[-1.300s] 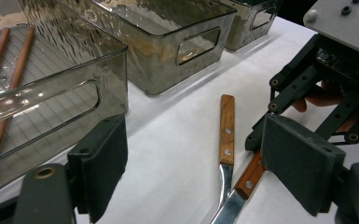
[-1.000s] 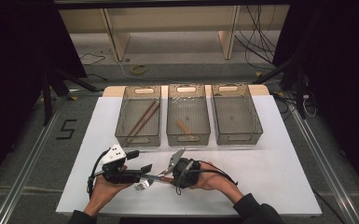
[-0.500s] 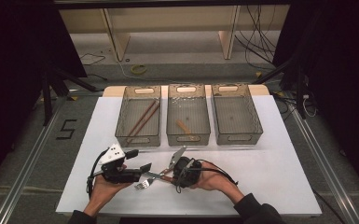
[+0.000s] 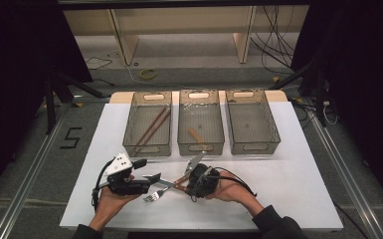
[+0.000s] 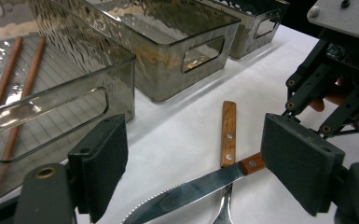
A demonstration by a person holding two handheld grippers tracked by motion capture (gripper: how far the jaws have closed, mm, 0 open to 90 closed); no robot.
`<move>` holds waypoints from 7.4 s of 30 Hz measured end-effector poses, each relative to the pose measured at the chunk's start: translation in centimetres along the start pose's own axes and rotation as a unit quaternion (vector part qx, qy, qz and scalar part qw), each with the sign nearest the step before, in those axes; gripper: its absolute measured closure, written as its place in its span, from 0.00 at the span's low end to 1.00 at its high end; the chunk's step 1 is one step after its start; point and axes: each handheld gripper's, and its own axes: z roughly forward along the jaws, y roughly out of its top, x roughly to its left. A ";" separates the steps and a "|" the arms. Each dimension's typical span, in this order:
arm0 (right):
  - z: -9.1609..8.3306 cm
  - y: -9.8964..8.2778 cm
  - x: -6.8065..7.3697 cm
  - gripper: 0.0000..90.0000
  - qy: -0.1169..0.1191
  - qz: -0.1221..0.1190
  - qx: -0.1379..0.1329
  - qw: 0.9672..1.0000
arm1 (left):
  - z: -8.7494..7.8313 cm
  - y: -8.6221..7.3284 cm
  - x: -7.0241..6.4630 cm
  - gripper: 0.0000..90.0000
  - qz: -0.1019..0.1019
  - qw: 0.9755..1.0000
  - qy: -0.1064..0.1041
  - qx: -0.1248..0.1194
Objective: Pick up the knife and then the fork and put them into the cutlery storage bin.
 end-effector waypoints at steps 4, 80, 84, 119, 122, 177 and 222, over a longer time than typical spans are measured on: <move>-0.9 -0.2 -0.3 0.85 -0.001 0.011 -0.015 1.000 | -0.3 0.1 -0.1 0.25 0.000 1.000 0.005 -0.014; -14.8 -7.7 -12.8 0.85 -0.215 0.241 -0.203 0.924 | -0.1 0.0 -0.4 0.24 0.004 1.000 -0.002 -0.018; -15.0 -7.8 -13.1 0.85 -0.219 0.248 -0.202 0.922 | -0.1 0.0 -0.3 0.24 0.002 1.000 -0.002 -0.018; -13.4 -8.0 -16.7 0.85 -0.256 0.311 -0.122 0.907 | 0.0 0.0 -0.3 0.24 0.001 1.000 -0.003 -0.017; -13.2 -7.9 -16.9 0.85 -0.257 0.316 -0.116 0.906 | -0.1 0.0 -0.3 0.24 0.002 1.000 -0.003 -0.017; -15.3 -6.1 -11.5 0.47 -0.180 0.234 -0.193 0.936 | 0.1 0.0 -0.4 0.24 0.004 1.000 -0.005 -0.009; -12.5 -6.6 -5.3 0.38 -0.111 0.153 -0.162 0.969 | 6.4 1.4 -2.7 0.32 0.054 0.979 -0.043 0.190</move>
